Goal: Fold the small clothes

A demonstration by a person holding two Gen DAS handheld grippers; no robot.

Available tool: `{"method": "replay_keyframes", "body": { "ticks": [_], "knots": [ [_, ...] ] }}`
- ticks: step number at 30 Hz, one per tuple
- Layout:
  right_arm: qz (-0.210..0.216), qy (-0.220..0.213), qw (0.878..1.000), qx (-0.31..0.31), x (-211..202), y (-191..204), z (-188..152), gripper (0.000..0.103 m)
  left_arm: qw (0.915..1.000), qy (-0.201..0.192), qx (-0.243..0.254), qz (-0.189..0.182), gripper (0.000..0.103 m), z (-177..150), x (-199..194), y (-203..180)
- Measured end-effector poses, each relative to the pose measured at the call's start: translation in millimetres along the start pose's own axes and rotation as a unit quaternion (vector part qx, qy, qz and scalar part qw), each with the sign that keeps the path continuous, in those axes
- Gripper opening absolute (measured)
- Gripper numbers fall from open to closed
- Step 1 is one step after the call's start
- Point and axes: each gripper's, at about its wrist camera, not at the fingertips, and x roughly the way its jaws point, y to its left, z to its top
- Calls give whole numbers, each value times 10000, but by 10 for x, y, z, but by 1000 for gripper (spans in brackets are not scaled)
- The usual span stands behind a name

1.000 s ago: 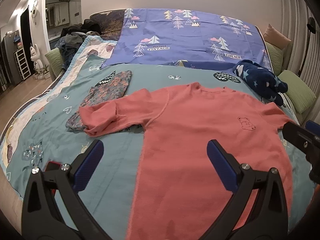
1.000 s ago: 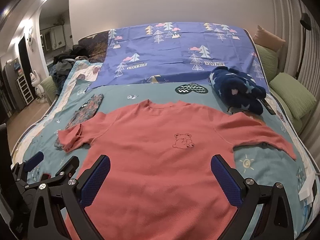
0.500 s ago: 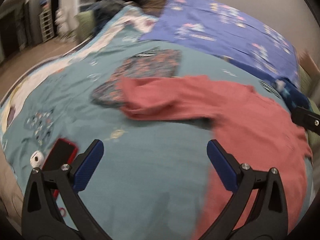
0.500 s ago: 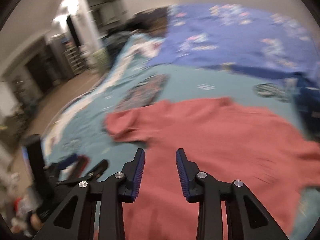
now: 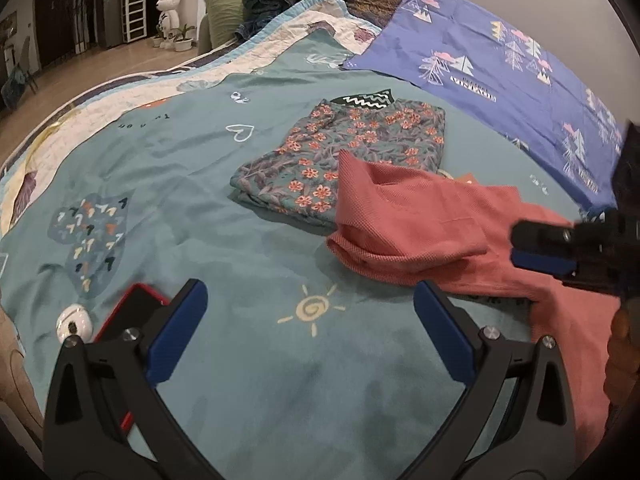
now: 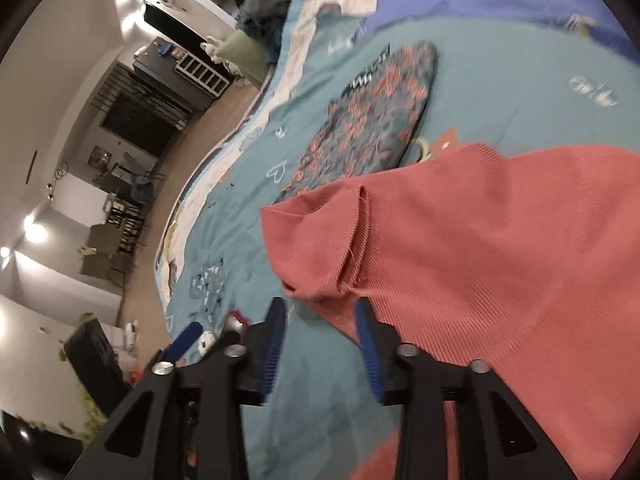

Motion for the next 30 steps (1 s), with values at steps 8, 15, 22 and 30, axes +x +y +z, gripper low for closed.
{"method": "replay_keyframes", "body": {
  "ticks": [8,15,22,30],
  "knots": [
    [-16,298,9989,368,435,-21,242,58,9998,162,73,-44,102,8,168,-40],
    [-128,-171,9998,-6,271,195,310,4,9998,54,152,-129,102,48,123,-112],
    [-236,-1755,9811,-779,-1292,517,186,4,9982,-77,396,-443,102,117,114,-411],
    [-1108,-2590,9586,-403,-2347,37,-161,4,9877,-95,1068,-1138,102,166,87,-1143]
  ]
}}
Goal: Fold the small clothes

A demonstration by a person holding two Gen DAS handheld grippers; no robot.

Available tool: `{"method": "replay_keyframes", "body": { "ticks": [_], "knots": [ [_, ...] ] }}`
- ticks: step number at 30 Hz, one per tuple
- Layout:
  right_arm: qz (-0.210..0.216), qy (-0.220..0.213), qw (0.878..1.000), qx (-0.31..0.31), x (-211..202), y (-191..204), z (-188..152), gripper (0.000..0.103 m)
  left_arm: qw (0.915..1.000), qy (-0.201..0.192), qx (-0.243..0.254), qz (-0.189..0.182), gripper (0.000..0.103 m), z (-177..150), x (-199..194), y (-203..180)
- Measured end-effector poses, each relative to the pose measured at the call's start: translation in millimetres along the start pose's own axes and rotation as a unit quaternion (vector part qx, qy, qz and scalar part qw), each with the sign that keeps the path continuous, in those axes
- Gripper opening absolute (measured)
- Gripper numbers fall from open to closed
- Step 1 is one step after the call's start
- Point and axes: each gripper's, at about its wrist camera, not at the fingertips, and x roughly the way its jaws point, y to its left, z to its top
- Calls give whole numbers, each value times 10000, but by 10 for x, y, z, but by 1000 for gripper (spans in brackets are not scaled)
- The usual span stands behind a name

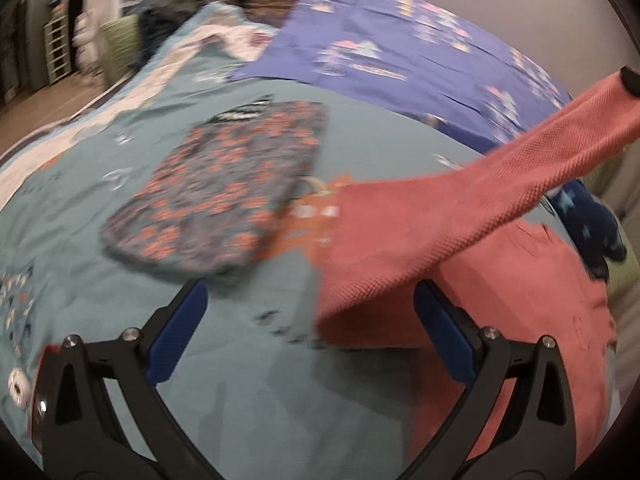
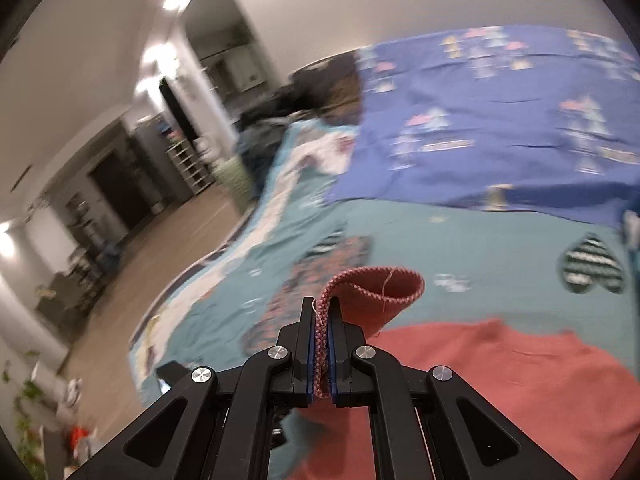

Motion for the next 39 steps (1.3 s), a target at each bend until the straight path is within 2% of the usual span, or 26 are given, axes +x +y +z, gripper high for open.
{"method": "replay_keyframes", "body": {
  "ticks": [4,7,10,12,16,19,25,28,30,32,35,37,39],
  "knots": [
    [-242,-47,9987,445,-232,-514,-146,4,9989,18,431,-208,102,-59,-37,-292],
    [-407,-59,9970,653,-408,-802,-292,4,9978,-64,650,-93,102,-102,-69,-414],
    [-485,-130,9946,909,-580,-1059,-377,4,9953,-145,934,203,84,-93,-55,-492],
    [-523,-174,9927,1074,-641,-1204,-432,4,9951,-47,958,218,83,-81,-14,-511],
    [-615,-295,9901,1229,-767,-1382,-494,4,9956,77,926,117,82,-83,32,-552],
    [-664,-383,9887,1291,-872,-1502,-557,4,9938,59,1103,112,72,-121,0,-628],
    [-786,-517,9850,1444,-1080,-1776,-699,4,9916,68,1273,202,71,-172,-29,-685],
    [-995,-511,9832,1440,-1135,-1904,-785,4,9919,206,1251,29,71,-211,-50,-689],
    [-1113,-420,9822,1456,-1124,-2019,-861,4,9917,357,1207,-243,71,-239,-98,-686],
    [-1189,-276,9809,1517,-1087,-2155,-954,4,9902,547,1094,-679,71,-267,-164,-672],
    [-1271,-59,9769,1717,-1007,-2370,-1095,4,9876,629,955,-1076,72,-227,-258,-660],
    [-1275,30,9745,1845,-962,-2471,-1177,4,9880,499,899,-1149,72,-149,-321,-639],
    [-1276,41,9736,1890,-943,-2513,-1232,4,9901,357,855,-1058,72,-56,-328,-607]
  ]
}}
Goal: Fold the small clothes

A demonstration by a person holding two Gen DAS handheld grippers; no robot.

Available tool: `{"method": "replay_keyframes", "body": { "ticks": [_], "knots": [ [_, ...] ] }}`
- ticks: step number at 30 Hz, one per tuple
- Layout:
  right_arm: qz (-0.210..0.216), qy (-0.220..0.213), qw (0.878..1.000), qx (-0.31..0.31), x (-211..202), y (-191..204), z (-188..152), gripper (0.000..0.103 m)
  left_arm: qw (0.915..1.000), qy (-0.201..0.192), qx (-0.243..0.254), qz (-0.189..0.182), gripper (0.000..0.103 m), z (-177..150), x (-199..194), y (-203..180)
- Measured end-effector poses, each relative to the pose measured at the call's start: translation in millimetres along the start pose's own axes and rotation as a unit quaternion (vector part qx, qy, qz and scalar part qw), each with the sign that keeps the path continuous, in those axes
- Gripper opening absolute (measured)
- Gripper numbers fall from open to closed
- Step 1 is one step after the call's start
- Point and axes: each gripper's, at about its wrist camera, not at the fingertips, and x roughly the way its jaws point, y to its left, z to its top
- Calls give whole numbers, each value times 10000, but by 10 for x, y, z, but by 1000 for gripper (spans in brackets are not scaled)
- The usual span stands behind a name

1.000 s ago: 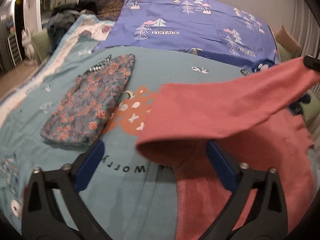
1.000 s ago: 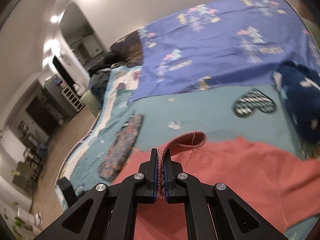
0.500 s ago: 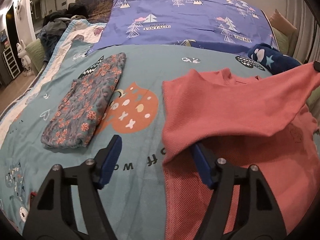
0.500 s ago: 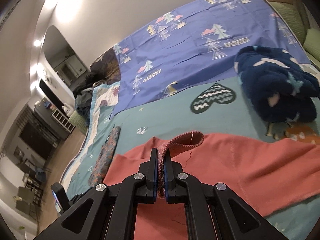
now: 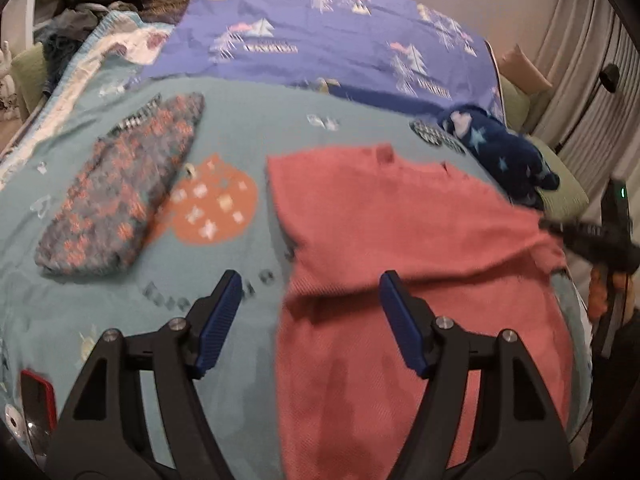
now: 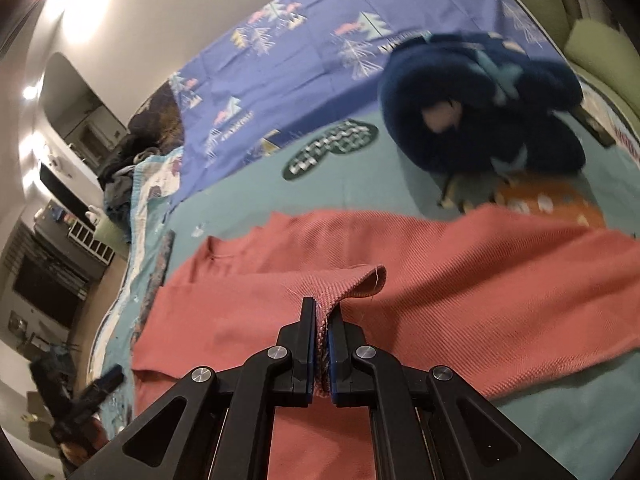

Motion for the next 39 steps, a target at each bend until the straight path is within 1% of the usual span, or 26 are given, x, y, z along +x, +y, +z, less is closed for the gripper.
{"method": "replay_keyframes", "body": {
  "ticks": [2,4,5,7,9,12,14,15,16,17,19,20,22,23,24,25,27,28,29,31,32,33,35,36,37,39],
  "knots": [
    [-37,17,10000,-28,29,-16,-18,4,9998,-38,-19,179,72,103,96,56],
    [-108,64,9999,-46,73,-31,-28,5,9991,154,33,381,71,132,284,104],
    [-128,96,9999,-40,89,-45,-40,5,9981,354,22,497,64,114,411,136],
    [-166,206,9996,-25,138,-94,-87,6,9973,661,47,307,45,12,608,187],
    [-269,304,9992,-23,166,-152,-134,9,9986,423,88,298,45,-42,570,202],
    [-500,343,9981,63,146,-266,-178,12,9974,376,235,567,43,-51,512,166],
    [-582,216,9980,147,65,-311,-186,12,9948,322,439,864,31,-44,468,108],
    [-656,111,9977,146,-5,-320,-190,12,9917,318,551,1116,18,-36,455,93],
    [-702,19,9975,120,-66,-312,-193,12,9898,324,594,1255,17,-32,444,98],
    [-684,-40,9976,96,-111,-292,-193,12,9917,314,452,1163,17,-24,406,136],
    [-423,-71,9991,10,-198,-232,-220,12,9963,277,166,798,17,16,323,185],
    [-265,-38,9996,-37,-214,-205,-237,12,9986,161,70,496,17,35,256,154],
    [122,86,9998,-122,-183,-128,-271,12,9995,73,155,261,17,73,233,43],
    [233,158,9995,-166,-143,-88,-286,12,9993,84,305,212,17,80,267,-55],
    [229,230,9992,-217,-81,-53,-300,12,9987,128,400,271,17,77,314,-103],
    [132,304,9991,-248,-9,-38,-312,12,9974,232,526,442,18,64,402,-147],
    [-294,536,9979,-213,174,-65,-336,11,9910,473,741,1012,21,-3,641,-140],
    [-221,569,9981,-98,192,-121,-352,11,9909,326,759,1063,24,-20,638,-123],
    [10,506,9986,135,136,-206,-366,11,9913,322,710,1058,24,-4,592,-107],
    [186,305,9984,432,-46,-350,-368,12,9915,329,600,1103,23,24,507,-97],
    [138,139,9983,543,-147,-444,-369,13,9924,286,568,1053,23,36,433,-123],
    [14,-99,9975,699,-291,-577,-373,14,9940,200,550,919,23,59,350,-159],
    [-238,-420,9932,1064,-514,-855,-396,18,9958,20,606,691,23,109,219,-279],
    [-373,-551,9887,1340,-624,-1035,-413,20,9958,-46,672,620,23,137,178,-354],
    [-513,-674,9815,1719,-735,-1272,-449,20,9957,-107,746,539,23,161,149,-445],
    [-711,-884,9612,2515,-919,-1703,-540,22,9956,-163,875,298,24,196,126,-650]
  ]
}}
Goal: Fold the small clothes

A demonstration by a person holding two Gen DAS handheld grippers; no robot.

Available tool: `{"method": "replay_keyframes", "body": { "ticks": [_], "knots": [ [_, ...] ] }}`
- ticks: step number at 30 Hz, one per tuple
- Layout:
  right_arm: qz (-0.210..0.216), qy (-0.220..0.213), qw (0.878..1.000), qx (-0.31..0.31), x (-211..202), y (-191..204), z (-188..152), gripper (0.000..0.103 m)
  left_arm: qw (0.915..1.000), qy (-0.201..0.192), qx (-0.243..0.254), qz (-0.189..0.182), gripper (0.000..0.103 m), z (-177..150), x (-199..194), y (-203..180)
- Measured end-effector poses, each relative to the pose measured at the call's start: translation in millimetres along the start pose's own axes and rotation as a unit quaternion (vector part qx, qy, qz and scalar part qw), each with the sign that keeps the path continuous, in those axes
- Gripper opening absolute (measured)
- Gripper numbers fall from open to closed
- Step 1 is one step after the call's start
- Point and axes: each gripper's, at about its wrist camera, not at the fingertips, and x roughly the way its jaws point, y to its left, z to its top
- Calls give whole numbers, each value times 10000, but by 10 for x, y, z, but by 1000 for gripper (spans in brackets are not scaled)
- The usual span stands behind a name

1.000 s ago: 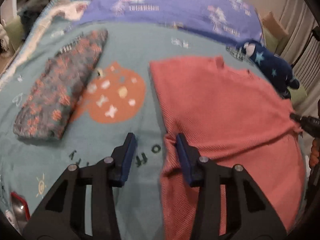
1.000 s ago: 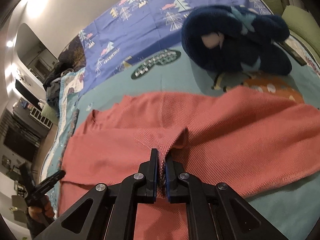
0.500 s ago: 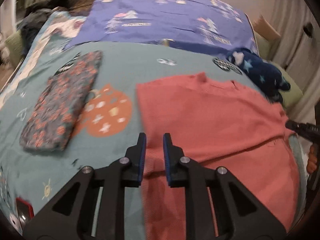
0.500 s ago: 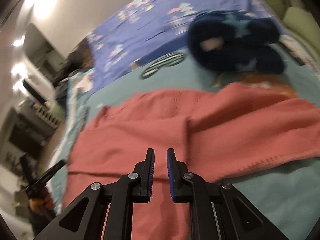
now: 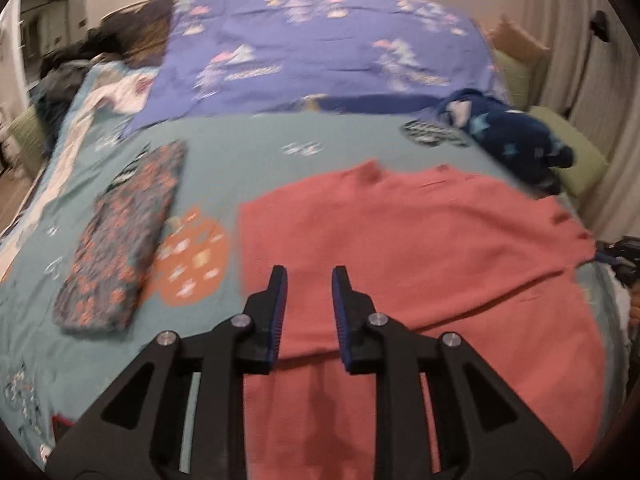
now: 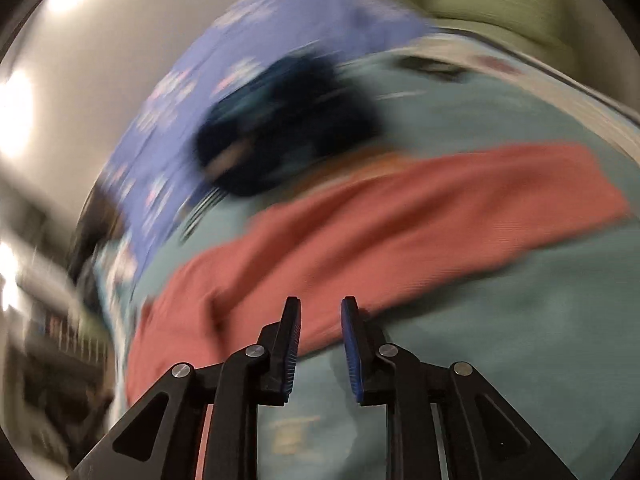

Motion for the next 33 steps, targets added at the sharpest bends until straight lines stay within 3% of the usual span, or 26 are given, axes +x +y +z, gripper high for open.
{"method": "replay_keyframes", "body": {
  "ticks": [3,5,9,15,16,17,18,20,24,28,30,33],
  "knots": [
    [-56,-269,9938,1074,-146,-563,146,35,9995,8,111,-288,28,72,44,-254],
    [-56,-412,9867,1573,-207,-843,205,50,9992,-12,133,-376,44,90,91,-422],
    [-26,-587,9746,2161,-189,-1108,328,52,9988,-9,106,-475,46,101,163,-628],
    [-169,-992,9676,2317,-93,-1328,468,52,9995,80,87,-301,46,109,277,-755],
    [-202,-1044,9666,2330,-65,-1334,487,50,9996,92,62,-273,46,111,295,-759],
    [-226,-1089,9662,2327,-65,-1370,499,32,9996,103,41,-241,46,110,308,-764],
    [-215,-1081,9673,2284,-40,-1361,532,3,9996,140,13,-229,46,112,329,-763],
    [-64,-1104,9676,2268,-61,-1352,556,4,9992,253,-56,-289,46,106,366,-757],
    [101,-1539,9756,1566,-300,-924,657,4,9990,373,-43,-245,46,84,420,-764],
    [592,-1776,9822,117,-538,54,621,4,9987,395,-57,-332,46,45,436,-760],
    [966,-1770,9769,-708,-588,667,468,4,9985,383,-127,-370,46,28,422,-733],
    [1600,-1546,9560,-1911,-538,1562,39,5,9982,371,-272,-384,46,-4,387,-634]
  ]
}}
